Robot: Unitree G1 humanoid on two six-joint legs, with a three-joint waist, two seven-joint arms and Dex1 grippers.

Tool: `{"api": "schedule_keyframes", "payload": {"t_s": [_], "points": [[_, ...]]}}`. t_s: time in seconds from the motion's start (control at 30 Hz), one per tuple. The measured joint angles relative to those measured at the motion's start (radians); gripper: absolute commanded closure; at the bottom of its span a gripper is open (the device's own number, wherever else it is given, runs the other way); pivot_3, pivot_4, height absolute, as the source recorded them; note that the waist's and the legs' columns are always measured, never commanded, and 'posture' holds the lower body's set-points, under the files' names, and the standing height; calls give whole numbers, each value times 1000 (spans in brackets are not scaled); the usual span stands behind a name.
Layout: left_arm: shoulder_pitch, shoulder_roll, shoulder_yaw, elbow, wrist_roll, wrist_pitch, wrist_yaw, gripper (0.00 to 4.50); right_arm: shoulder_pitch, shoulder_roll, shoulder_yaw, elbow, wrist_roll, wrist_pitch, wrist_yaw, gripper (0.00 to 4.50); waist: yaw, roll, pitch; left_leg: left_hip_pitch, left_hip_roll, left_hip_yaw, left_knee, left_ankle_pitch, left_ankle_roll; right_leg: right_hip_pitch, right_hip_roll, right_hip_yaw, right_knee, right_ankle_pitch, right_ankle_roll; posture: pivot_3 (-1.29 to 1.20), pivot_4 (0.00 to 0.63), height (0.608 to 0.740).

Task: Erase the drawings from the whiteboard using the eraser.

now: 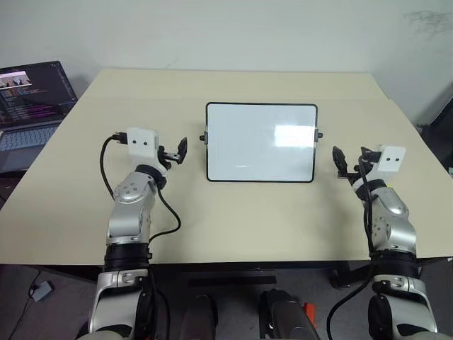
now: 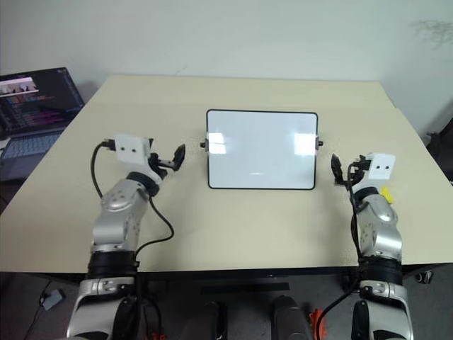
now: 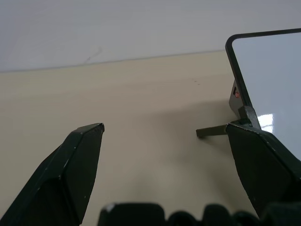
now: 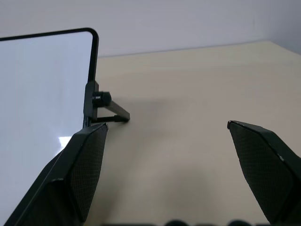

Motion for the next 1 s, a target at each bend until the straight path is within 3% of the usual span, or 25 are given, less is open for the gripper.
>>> {"api": "schedule_keyframes", "payload": {"t_s": [0.4, 1.0], "points": [[50, -69, -8, 85, 22, -106, 74, 0, 57, 58, 61, 0, -18, -59, -19, 29, 0, 0, 0, 0, 0, 0, 0, 0, 0, 0, 0, 0, 0, -1, -3, 0, 150, 740], [84, -88, -39, 97, 39, -163, 97, 0, 74, 67, 87, 25, -42, -84, -54, 29, -1, 0, 0, 0, 0, 0, 0, 0, 0, 0, 0, 0, 0, -3, -5, 0, 150, 740]]}}
